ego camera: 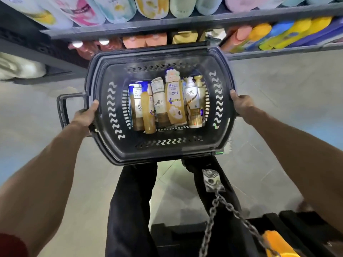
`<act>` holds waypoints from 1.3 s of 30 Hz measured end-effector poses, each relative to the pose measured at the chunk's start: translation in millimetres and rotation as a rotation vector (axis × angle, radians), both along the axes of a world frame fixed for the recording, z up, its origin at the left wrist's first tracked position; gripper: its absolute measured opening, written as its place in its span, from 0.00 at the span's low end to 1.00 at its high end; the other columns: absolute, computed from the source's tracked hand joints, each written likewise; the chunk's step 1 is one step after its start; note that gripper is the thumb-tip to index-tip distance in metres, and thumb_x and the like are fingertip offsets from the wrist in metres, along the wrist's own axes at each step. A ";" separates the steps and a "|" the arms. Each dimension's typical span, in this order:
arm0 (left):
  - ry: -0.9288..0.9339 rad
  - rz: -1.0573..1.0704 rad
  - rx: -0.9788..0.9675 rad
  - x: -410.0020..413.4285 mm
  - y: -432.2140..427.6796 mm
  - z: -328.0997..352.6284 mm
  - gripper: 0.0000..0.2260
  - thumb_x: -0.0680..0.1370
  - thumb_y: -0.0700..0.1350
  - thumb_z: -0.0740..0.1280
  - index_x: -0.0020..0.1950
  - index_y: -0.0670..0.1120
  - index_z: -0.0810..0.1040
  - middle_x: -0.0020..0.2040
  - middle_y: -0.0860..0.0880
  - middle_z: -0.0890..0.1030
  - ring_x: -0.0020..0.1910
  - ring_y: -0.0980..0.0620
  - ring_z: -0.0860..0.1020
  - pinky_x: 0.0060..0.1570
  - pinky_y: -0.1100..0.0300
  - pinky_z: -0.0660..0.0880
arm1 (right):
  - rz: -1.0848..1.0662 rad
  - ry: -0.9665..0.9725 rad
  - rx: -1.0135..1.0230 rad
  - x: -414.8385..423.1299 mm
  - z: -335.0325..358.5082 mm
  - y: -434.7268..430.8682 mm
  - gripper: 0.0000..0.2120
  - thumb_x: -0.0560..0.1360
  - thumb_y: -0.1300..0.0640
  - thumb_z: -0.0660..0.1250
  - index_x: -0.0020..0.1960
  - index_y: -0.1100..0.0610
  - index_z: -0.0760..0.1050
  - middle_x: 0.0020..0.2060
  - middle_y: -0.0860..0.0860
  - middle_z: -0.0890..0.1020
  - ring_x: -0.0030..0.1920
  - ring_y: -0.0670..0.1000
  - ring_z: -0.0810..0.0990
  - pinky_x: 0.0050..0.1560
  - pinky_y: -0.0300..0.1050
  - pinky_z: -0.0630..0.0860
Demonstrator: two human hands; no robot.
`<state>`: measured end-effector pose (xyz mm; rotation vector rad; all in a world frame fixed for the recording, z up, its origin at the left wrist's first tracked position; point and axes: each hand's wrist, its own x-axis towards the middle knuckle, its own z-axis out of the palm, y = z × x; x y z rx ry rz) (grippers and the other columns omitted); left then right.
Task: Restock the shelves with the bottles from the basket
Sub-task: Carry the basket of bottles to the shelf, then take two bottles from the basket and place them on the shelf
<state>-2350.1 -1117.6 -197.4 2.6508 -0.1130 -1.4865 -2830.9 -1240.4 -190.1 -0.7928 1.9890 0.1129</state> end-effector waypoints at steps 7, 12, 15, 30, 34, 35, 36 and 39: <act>-0.013 -0.003 -0.027 6.5 -5.7 -36.3 0.27 0.78 0.67 0.65 0.56 0.43 0.78 0.47 0.42 0.81 0.44 0.40 0.80 0.51 0.42 0.80 | 0.031 -0.011 0.032 7.3 -38.9 -10.6 0.33 0.79 0.34 0.57 0.60 0.64 0.77 0.56 0.62 0.81 0.56 0.63 0.81 0.62 0.60 0.76; -0.015 -0.011 -0.055 6.4 -5.7 -45.0 0.22 0.78 0.65 0.67 0.45 0.45 0.78 0.44 0.45 0.82 0.38 0.47 0.79 0.49 0.48 0.78 | 0.008 0.043 0.060 6.5 -52.7 -6.5 0.35 0.78 0.32 0.57 0.60 0.64 0.77 0.54 0.60 0.81 0.55 0.61 0.80 0.63 0.59 0.76; -0.034 -0.012 -0.021 3.2 -4.9 -44.0 0.25 0.77 0.68 0.66 0.54 0.46 0.78 0.48 0.45 0.81 0.46 0.43 0.80 0.54 0.45 0.79 | -0.046 0.034 0.066 5.2 -53.8 -3.3 0.34 0.77 0.31 0.58 0.60 0.62 0.76 0.55 0.58 0.81 0.56 0.60 0.80 0.63 0.59 0.76; -0.068 -0.042 -0.106 -22.3 1.3 -2.5 0.22 0.82 0.54 0.66 0.71 0.42 0.69 0.59 0.44 0.75 0.63 0.39 0.76 0.59 0.42 0.77 | 0.084 0.053 0.041 11.8 -20.8 5.9 0.21 0.80 0.48 0.64 0.66 0.61 0.74 0.60 0.60 0.80 0.59 0.61 0.79 0.62 0.53 0.76; -0.088 -0.088 -0.160 -34.7 3.8 16.6 0.23 0.82 0.48 0.66 0.74 0.41 0.65 0.62 0.41 0.77 0.63 0.39 0.76 0.61 0.42 0.77 | 0.411 0.161 -0.174 20.5 6.6 14.7 0.19 0.79 0.55 0.62 0.67 0.61 0.70 0.61 0.62 0.75 0.60 0.62 0.74 0.60 0.54 0.73; -0.096 -0.114 -0.165 -39.6 3.4 20.8 0.23 0.82 0.47 0.66 0.74 0.40 0.65 0.64 0.39 0.77 0.63 0.38 0.77 0.64 0.42 0.76 | 0.513 0.175 -0.208 24.2 13.2 15.8 0.18 0.79 0.56 0.61 0.68 0.61 0.69 0.62 0.61 0.74 0.60 0.62 0.73 0.61 0.55 0.72; -0.096 -0.139 -0.176 -45.7 2.5 24.7 0.22 0.82 0.45 0.66 0.74 0.40 0.65 0.65 0.37 0.78 0.62 0.39 0.77 0.66 0.45 0.74 | 0.621 0.189 -0.222 28.4 19.6 16.3 0.19 0.80 0.56 0.60 0.68 0.62 0.68 0.63 0.62 0.73 0.61 0.62 0.72 0.62 0.57 0.72; -0.079 -0.219 -0.237 -69.2 -2.3 41.7 0.21 0.83 0.42 0.66 0.75 0.40 0.66 0.66 0.41 0.77 0.56 0.49 0.75 0.63 0.63 0.69 | 0.816 0.186 -0.180 39.4 37.6 17.3 0.20 0.81 0.52 0.60 0.69 0.61 0.67 0.64 0.61 0.71 0.64 0.62 0.71 0.64 0.57 0.71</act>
